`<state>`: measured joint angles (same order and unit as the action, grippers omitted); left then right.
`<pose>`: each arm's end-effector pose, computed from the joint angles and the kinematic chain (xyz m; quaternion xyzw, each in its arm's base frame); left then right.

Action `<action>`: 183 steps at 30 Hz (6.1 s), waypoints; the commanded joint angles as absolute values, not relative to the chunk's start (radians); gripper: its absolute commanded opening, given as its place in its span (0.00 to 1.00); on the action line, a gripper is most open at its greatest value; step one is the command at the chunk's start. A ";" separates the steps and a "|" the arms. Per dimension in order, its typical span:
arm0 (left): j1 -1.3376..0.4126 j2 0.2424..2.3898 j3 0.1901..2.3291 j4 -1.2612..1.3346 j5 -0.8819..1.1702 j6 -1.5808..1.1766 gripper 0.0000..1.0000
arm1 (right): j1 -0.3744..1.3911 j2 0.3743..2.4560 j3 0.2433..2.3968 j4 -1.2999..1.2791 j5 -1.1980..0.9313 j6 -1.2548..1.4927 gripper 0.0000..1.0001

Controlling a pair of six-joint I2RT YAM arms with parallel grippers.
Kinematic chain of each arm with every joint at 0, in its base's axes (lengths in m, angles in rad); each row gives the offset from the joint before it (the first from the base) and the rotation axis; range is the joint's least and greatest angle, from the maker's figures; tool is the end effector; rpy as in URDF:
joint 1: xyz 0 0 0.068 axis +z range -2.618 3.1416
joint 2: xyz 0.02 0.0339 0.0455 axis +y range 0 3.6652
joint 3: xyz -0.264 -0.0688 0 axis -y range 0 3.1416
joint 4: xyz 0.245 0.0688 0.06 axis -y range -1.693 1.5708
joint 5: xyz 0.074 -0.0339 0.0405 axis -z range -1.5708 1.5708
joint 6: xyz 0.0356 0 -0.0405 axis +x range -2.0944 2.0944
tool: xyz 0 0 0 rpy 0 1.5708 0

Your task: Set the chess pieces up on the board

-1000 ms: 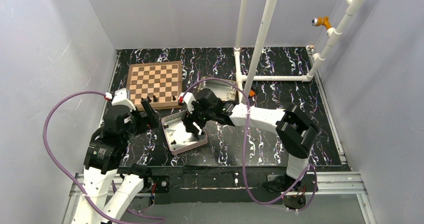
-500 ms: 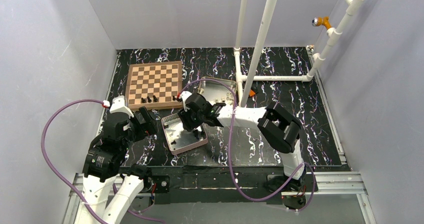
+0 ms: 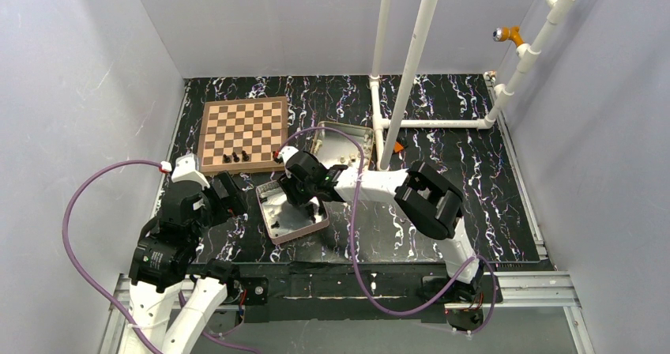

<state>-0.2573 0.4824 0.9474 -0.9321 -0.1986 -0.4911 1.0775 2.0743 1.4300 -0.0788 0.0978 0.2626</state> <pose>0.0747 -0.0124 0.3504 -0.1504 0.8355 -0.1121 0.5164 0.2215 0.4047 0.1731 -0.3423 0.8439 0.2202 0.3496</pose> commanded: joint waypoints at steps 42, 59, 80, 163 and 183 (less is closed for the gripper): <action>-0.253 0.424 0.840 -0.732 -0.008 -0.743 0.98 | 1.021 1.833 1.381 -0.042 -0.243 0.003 0.02; -0.253 0.459 0.623 -0.234 0.240 -1.156 0.83 | 0.962 1.531 1.063 0.393 -0.468 -0.230 0.01; -0.253 0.603 0.567 -0.115 0.395 -1.223 0.44 | 0.969 1.494 1.030 0.471 -0.525 -0.232 0.01; -0.196 1.398 0.959 -0.016 -0.213 -0.182 0.00 | 0.916 1.535 1.092 0.186 -0.635 -0.423 0.98; -0.108 1.527 0.938 -0.005 -0.105 -0.207 0.00 | 0.916 1.572 1.101 0.206 -0.636 -0.402 0.99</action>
